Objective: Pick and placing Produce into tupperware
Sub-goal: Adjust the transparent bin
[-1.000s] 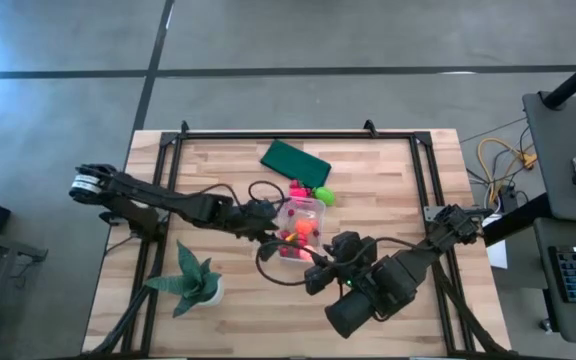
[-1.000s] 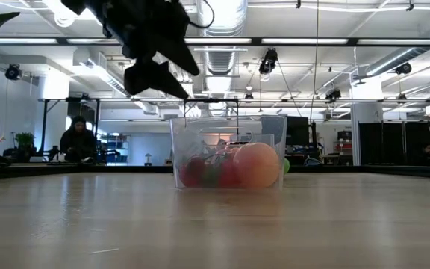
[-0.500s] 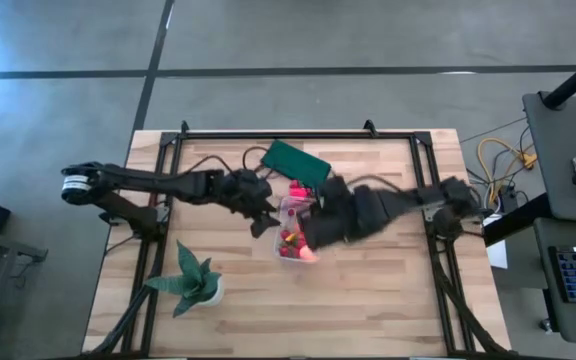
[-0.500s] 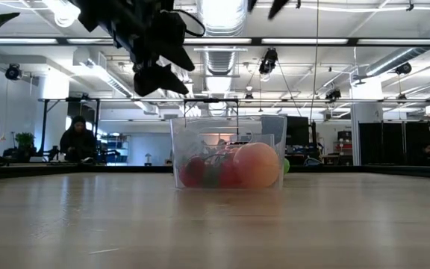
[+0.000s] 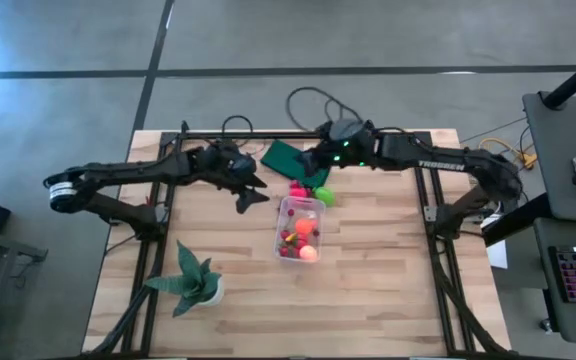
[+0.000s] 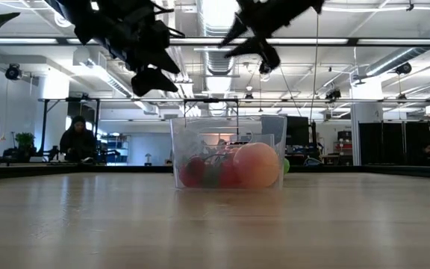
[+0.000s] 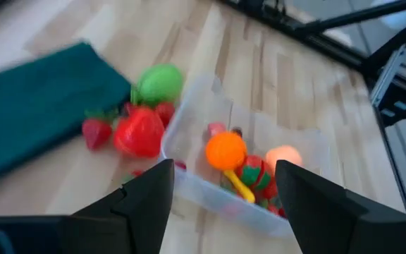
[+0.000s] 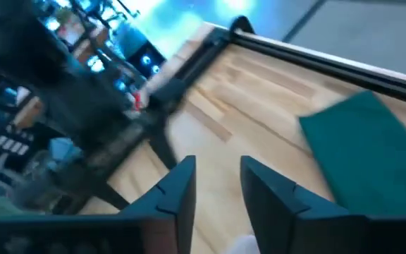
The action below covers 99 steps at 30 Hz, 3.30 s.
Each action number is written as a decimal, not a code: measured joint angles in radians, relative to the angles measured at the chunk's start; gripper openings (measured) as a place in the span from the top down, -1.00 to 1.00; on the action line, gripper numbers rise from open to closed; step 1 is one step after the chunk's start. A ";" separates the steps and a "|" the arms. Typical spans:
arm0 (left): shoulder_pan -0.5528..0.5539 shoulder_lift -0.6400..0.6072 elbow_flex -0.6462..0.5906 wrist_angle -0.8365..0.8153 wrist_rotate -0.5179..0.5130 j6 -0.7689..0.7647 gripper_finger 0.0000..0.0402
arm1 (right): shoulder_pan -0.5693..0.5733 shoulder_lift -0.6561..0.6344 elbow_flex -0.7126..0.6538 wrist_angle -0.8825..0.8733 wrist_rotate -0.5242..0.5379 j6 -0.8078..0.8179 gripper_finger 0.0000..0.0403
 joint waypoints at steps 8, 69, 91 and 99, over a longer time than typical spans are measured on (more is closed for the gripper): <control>0.094 0.064 -0.003 0.101 0.145 0.037 -0.16 | -0.123 -0.108 -0.181 -0.258 -0.008 0.163 0.60; 0.088 0.435 0.231 -0.023 0.084 -0.065 -0.16 | -0.127 0.152 -0.199 -0.156 -0.028 0.112 0.59; 0.082 0.500 0.223 -0.012 -0.024 -0.078 0.73 | -0.099 0.152 -0.206 -0.156 -0.014 0.158 0.86; 0.064 0.536 0.223 -0.009 0.031 -0.094 0.98 | -0.098 0.152 -0.206 -0.156 -0.015 0.160 0.86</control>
